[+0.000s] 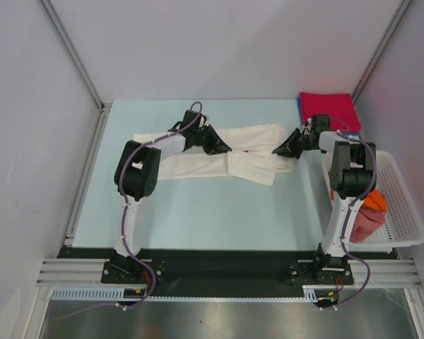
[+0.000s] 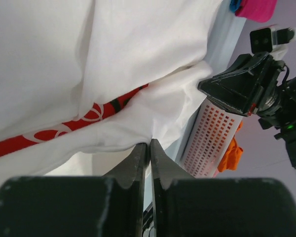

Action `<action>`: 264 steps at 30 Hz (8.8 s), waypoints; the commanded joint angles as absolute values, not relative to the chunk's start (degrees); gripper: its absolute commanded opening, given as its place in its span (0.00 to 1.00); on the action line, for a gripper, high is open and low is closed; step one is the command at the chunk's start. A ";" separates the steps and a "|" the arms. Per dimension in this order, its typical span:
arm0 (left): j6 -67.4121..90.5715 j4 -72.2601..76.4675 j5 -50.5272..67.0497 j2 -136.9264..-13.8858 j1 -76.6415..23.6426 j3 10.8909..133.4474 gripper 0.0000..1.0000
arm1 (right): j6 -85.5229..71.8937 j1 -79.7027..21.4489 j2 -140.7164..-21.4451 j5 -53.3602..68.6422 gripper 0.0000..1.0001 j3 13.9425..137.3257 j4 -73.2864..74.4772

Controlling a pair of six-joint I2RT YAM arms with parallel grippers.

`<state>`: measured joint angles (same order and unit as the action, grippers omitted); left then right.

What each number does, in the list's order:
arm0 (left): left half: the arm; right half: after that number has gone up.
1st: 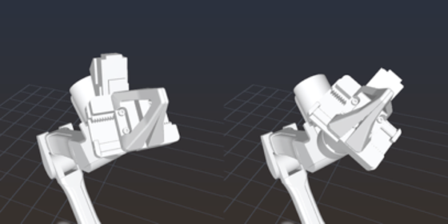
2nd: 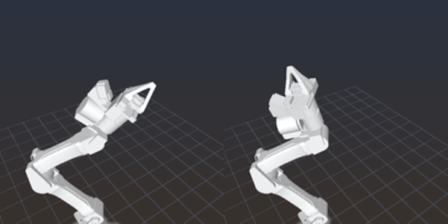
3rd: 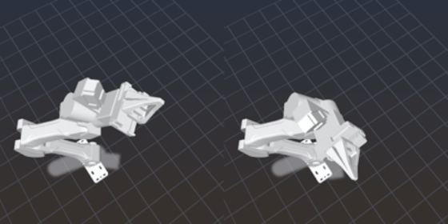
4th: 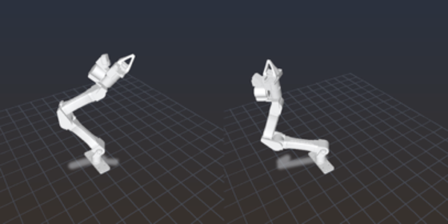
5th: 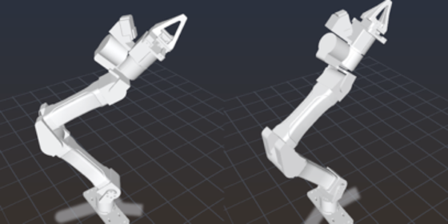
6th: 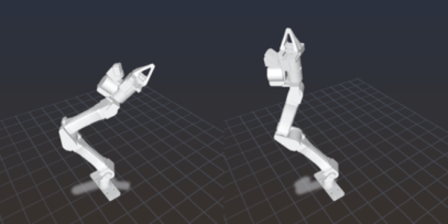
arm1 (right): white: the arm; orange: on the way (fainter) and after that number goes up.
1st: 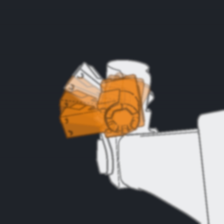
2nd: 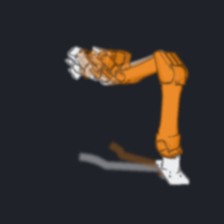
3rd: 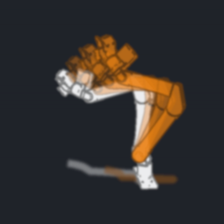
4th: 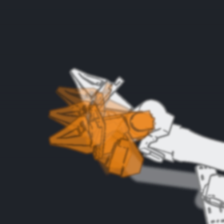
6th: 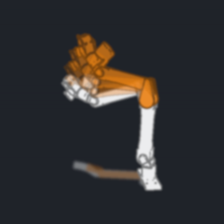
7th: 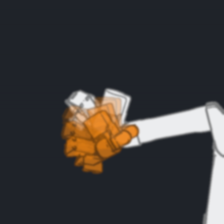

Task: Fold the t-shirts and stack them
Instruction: Fold the tshirt

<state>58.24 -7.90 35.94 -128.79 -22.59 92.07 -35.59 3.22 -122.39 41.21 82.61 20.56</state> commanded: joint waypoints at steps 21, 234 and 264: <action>60.64 -1.32 39.46 -132.98 -20.04 97.56 0.34 | -41.40 5.01 -126.12 49.92 0.42 83.76 10.99; 27.77 -44.47 28.66 -73.39 -17.50 55.37 0.67 | -34.80 -4.30 -155.03 20.04 0.07 131.20 16.69; 28.65 -24.61 38.58 -85.51 -20.74 36.74 0.67 | -21.01 -4.39 -125.53 13.88 0.60 110.47 40.78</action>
